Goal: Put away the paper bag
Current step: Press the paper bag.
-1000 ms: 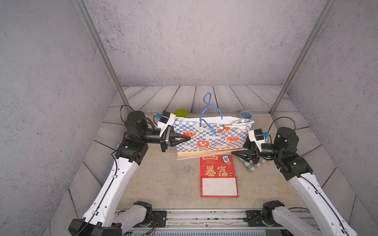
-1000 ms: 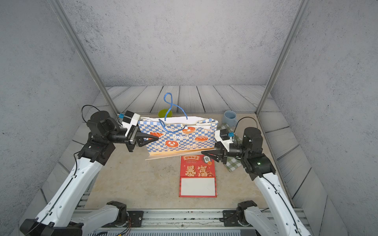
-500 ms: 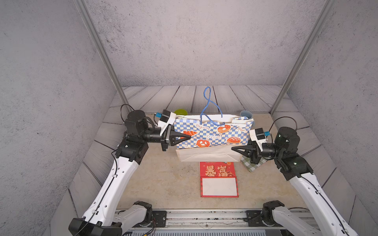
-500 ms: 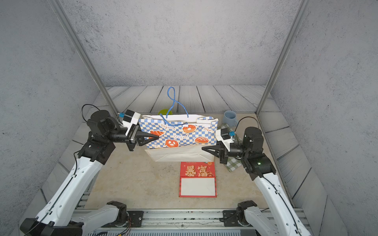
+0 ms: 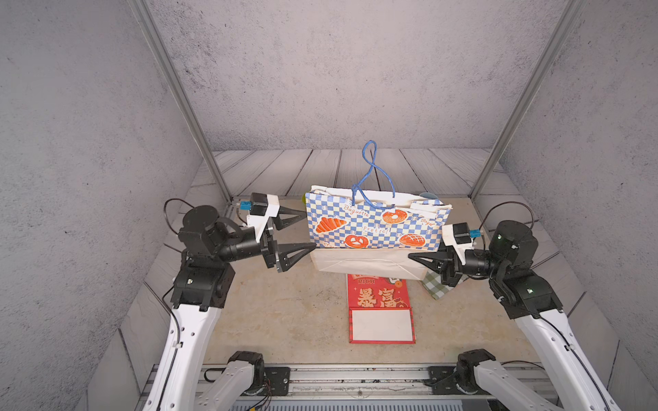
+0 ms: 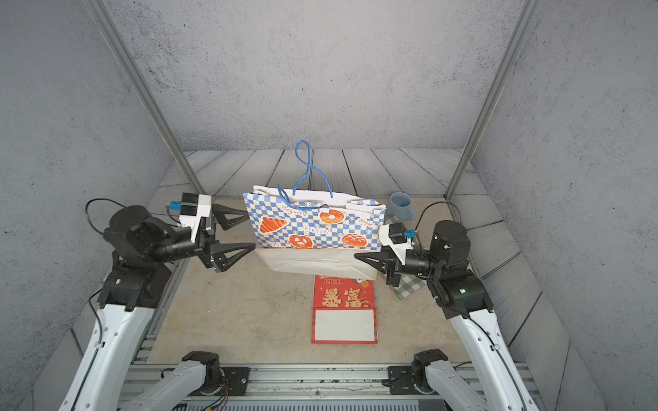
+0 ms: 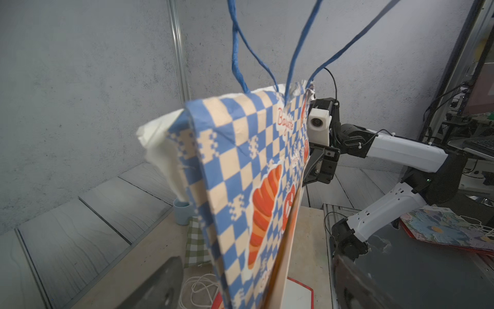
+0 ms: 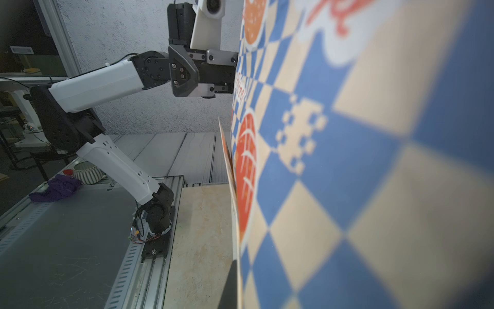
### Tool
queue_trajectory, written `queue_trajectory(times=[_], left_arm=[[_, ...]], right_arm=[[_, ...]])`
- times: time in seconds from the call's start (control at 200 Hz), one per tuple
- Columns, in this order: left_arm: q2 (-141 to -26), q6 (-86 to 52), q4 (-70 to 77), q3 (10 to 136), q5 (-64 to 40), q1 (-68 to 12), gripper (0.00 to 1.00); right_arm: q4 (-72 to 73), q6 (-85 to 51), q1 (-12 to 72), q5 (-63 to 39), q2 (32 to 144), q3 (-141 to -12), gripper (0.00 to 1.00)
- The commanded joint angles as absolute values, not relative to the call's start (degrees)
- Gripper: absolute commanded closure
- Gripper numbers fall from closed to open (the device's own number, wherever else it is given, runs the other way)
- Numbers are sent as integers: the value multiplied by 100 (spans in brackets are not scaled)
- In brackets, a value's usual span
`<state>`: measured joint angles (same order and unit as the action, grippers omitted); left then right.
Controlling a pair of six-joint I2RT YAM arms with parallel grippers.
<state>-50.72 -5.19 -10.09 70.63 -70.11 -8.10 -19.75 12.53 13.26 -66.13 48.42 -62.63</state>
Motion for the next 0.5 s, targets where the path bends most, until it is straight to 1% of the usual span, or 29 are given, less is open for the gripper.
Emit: queue_trajectory(times=[0.0,0.09,0.12,0.2,0.365,0.495], left_arm=[[-4838,-981,-690,6845,-6888,-787,8],[-4900,-1014,-755,6741,-6967,-796,6],[-4959,-1069,-707,6702,-7045,-813,0],[-5149,-1195,-499,6622,-7162,-954,1],[-5592,-936,-449,6712,-7004,-1439,1],[-5790,-1130,-65,6752,-7343,-1534,1]], right_arm=[[-2520,1616,1311,-6302,4716,-6690,100],[-2476,1521,1318,-6373,4775,-6914,100],[-2453,1480,1310,-6418,4796,-6975,100],[-2278,1281,1310,-6577,4856,-7069,100],[-1756,748,1310,-7038,4869,-7031,100],[-1750,694,1310,-7134,4887,-7040,100]])
